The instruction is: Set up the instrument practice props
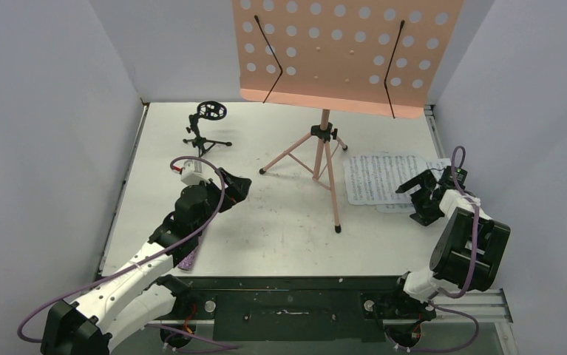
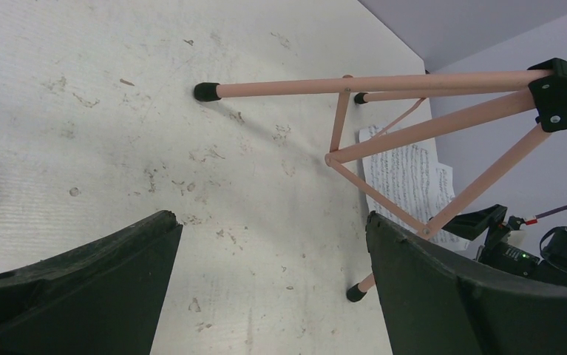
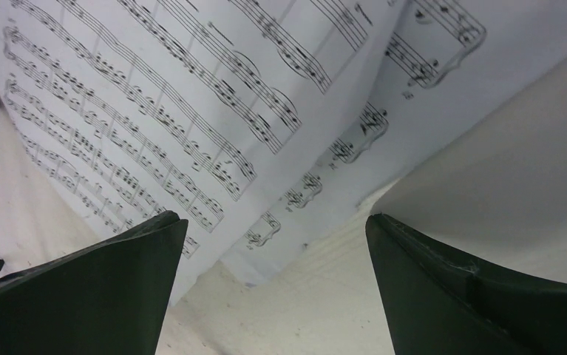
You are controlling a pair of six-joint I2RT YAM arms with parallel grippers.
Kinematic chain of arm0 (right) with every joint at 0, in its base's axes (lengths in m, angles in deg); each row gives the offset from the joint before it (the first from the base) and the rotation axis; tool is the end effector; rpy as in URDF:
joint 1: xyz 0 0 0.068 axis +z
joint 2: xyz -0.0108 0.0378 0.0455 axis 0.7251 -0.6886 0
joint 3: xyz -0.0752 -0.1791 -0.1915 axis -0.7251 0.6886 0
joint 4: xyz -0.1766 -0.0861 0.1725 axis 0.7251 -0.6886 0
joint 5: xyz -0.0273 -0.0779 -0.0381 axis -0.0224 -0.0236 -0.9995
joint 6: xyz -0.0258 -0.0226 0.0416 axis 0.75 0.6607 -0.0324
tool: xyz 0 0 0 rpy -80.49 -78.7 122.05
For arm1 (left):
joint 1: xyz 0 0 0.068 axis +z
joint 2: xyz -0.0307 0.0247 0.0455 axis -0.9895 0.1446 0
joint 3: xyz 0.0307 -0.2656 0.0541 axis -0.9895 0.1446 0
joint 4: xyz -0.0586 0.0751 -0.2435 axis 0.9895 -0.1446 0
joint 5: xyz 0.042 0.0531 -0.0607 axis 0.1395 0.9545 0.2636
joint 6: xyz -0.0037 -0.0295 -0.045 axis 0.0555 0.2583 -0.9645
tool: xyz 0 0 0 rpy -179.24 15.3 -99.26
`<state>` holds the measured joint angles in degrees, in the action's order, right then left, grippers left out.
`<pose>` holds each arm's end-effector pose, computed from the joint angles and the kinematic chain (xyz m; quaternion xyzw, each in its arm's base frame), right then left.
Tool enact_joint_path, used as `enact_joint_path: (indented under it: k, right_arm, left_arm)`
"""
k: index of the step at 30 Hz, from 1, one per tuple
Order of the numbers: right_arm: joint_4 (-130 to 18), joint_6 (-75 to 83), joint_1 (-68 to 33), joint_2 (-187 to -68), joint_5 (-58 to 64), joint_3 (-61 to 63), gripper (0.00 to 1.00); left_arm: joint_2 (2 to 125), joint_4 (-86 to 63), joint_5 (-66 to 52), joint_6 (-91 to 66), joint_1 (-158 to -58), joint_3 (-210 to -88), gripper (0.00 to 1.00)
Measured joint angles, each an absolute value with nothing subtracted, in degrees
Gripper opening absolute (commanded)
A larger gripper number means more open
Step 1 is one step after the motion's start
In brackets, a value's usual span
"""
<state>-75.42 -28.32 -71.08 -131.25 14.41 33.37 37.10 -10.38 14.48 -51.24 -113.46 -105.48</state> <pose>0.2502 -0.1015 0.1639 0.4711 0.8330 0.1936 0.2162 0.1755 -0.0988 0.2528 -0.1975 0.7751 -0.3183 0.5088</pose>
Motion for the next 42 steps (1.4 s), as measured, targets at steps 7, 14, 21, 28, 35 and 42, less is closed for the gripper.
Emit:
enact_joint_path:
  k: [7, 14, 21, 28, 35, 42]
  right_arm:
    - [-72.1, -27.9, -71.2, -135.6, 15.8, 30.0, 0.93]
    - [-68.8, -27.2, -71.2, -139.1, 17.1, 27.7, 0.81]
    - [-66.2, -26.8, -71.2, -142.7, 19.3, 25.3, 0.64]
    - [-62.8, -27.7, -71.2, -145.0, 21.8, 24.7, 0.58]
    - [-59.6, -29.9, -71.2, -146.5, 23.2, 24.7, 0.42]
    - [-55.8, -32.4, -71.2, -149.2, 25.0, 24.7, 0.32]
  left_arm:
    - [36.8, -10.4, 13.2, -53.2, -113.4, -105.4, 0.97]
    - [37.2, -10.3, 12.8, -54.3, -113.4, -105.4, 0.97]
    - [40.1, -10.3, 12.4, -54.3, -113.4, -105.5, 0.97]
    - [42.9, -9.6, 11.2, -54.3, -113.4, -106.8, 0.96]
    - [44.0, -8.9, 10.3, -54.3, -113.4, -107.6, 0.96]
    - [44.1, -8.8, 9.7, -54.3, -113.3, -107.7, 0.97]
